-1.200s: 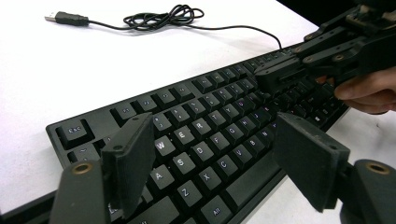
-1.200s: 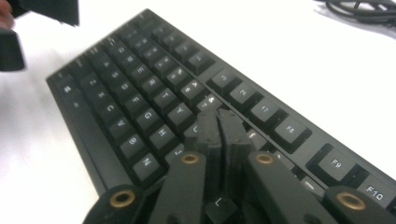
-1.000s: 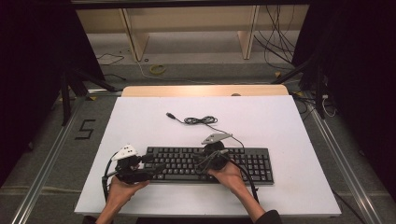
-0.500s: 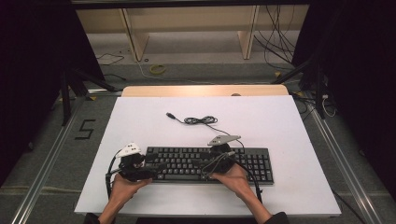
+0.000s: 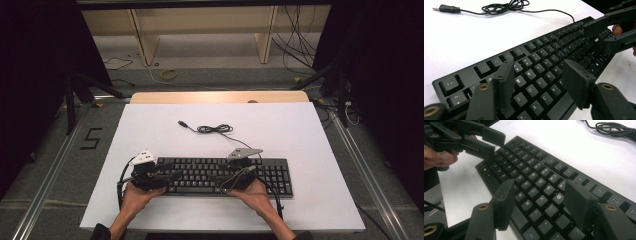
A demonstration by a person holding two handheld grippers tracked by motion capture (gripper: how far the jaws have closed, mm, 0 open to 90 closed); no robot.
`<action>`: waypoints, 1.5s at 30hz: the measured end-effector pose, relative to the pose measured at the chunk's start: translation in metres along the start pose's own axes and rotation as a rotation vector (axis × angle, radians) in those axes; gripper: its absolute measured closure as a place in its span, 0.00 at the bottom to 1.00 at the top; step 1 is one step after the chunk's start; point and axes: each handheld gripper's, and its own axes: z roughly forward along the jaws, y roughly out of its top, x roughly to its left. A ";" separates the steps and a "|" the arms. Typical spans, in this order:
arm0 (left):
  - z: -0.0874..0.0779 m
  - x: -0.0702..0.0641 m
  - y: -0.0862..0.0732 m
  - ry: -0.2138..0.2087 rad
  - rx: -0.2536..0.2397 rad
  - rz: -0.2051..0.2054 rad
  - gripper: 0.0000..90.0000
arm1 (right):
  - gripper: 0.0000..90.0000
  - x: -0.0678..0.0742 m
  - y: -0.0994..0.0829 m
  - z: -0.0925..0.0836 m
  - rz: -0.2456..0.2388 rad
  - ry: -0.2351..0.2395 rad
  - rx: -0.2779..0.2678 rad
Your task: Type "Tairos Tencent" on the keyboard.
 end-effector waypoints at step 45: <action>0.035 -0.002 0.014 0.009 0.170 0.083 0.99 | 0.41 0.006 -0.015 -0.019 -0.016 0.011 -0.043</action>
